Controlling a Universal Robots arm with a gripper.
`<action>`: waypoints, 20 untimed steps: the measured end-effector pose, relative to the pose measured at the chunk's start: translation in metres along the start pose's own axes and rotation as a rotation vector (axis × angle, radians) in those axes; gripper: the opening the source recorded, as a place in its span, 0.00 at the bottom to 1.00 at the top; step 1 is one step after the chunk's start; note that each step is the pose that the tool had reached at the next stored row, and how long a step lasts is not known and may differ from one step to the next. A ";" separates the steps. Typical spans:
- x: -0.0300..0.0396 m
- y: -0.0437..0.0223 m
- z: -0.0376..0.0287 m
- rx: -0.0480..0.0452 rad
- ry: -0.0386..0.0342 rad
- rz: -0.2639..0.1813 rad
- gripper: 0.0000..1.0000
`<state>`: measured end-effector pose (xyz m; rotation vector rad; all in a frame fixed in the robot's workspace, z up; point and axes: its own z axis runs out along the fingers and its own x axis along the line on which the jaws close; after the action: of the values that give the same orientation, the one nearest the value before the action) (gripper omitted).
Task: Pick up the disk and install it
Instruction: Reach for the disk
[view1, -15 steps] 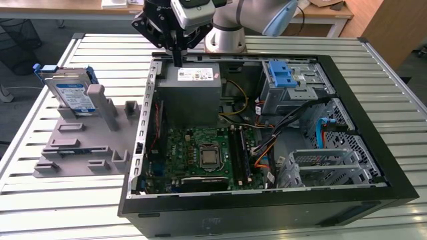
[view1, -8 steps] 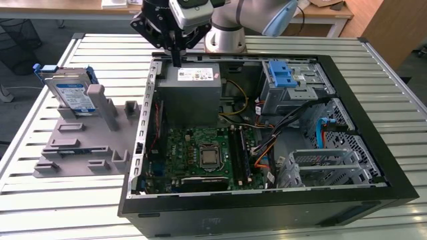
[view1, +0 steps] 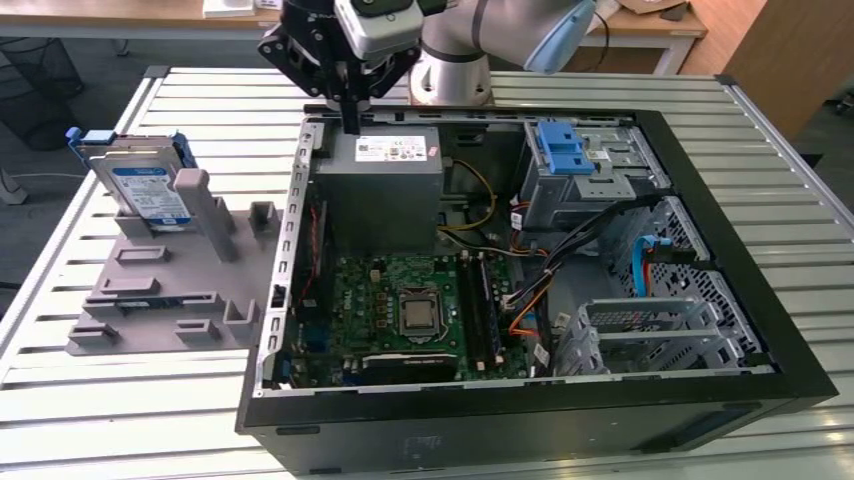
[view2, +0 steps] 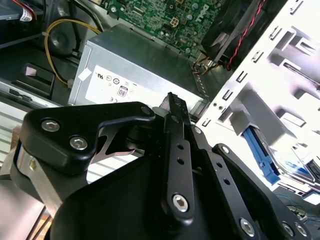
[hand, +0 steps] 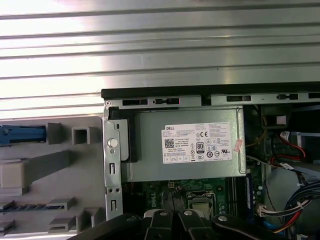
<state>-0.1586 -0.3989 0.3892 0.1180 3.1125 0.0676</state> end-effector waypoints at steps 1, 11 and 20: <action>0.0003 0.0000 0.0000 -0.0001 0.0000 0.000 0.11; 0.0033 -0.0003 0.0003 0.0000 0.0000 0.000 0.11; 0.0062 -0.0005 0.0006 0.0000 0.0000 0.000 0.11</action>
<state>-0.1648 -0.3989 0.3884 0.1180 3.1125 0.0677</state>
